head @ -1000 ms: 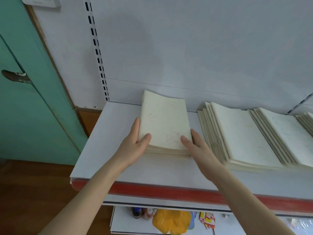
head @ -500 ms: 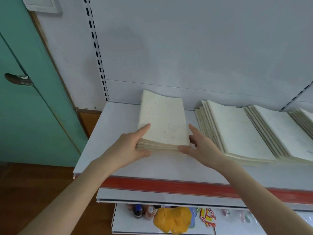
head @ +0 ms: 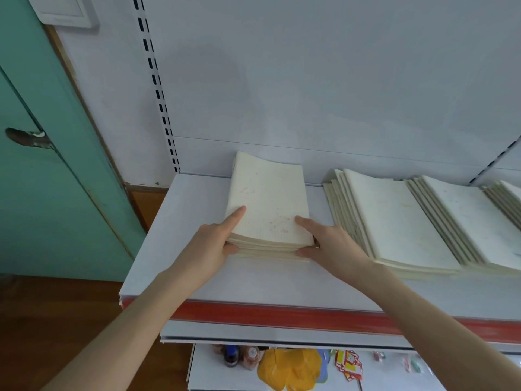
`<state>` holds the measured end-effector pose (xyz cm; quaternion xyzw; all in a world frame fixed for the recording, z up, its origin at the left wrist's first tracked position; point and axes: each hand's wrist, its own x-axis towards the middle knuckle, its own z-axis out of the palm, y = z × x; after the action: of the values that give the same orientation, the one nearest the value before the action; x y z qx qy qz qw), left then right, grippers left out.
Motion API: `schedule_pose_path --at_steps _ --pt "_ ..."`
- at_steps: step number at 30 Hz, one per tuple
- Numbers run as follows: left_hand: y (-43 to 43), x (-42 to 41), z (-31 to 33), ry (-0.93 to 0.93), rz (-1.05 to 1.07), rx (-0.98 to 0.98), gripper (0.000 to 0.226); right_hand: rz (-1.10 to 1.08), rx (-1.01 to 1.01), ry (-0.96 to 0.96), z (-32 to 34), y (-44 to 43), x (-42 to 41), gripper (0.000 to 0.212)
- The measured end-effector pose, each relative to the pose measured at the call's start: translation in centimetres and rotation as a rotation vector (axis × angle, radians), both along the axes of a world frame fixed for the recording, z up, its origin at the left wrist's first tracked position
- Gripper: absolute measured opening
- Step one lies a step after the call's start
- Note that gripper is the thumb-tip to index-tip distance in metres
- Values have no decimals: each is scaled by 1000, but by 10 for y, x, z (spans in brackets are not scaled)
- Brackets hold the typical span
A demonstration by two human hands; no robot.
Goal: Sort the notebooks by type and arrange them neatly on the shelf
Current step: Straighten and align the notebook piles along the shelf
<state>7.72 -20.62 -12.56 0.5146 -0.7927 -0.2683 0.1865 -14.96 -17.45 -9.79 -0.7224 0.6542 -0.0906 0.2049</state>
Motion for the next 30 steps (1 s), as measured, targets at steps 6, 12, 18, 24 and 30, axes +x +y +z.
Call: schedule_pose_path --at_steps 6,12,18,24,30 --pt "3 -1 -1 -116 -35 48 92 37 78 59 -2 -2 -2 78" --pt "7 -1 -8 -134 -36 -34 84 74 27 152 -9 -2 -3 81" --pt "7 -3 -10 -74 -22 -81 78 37 -14 123 -11 -1 -2 74" --pt "13 0 -9 -29 15 -99 96 -7 23 150 -8 2 1 86" --pt "14 -2 -11 20 55 -87 90 -50 22 201 -10 2 0 85"
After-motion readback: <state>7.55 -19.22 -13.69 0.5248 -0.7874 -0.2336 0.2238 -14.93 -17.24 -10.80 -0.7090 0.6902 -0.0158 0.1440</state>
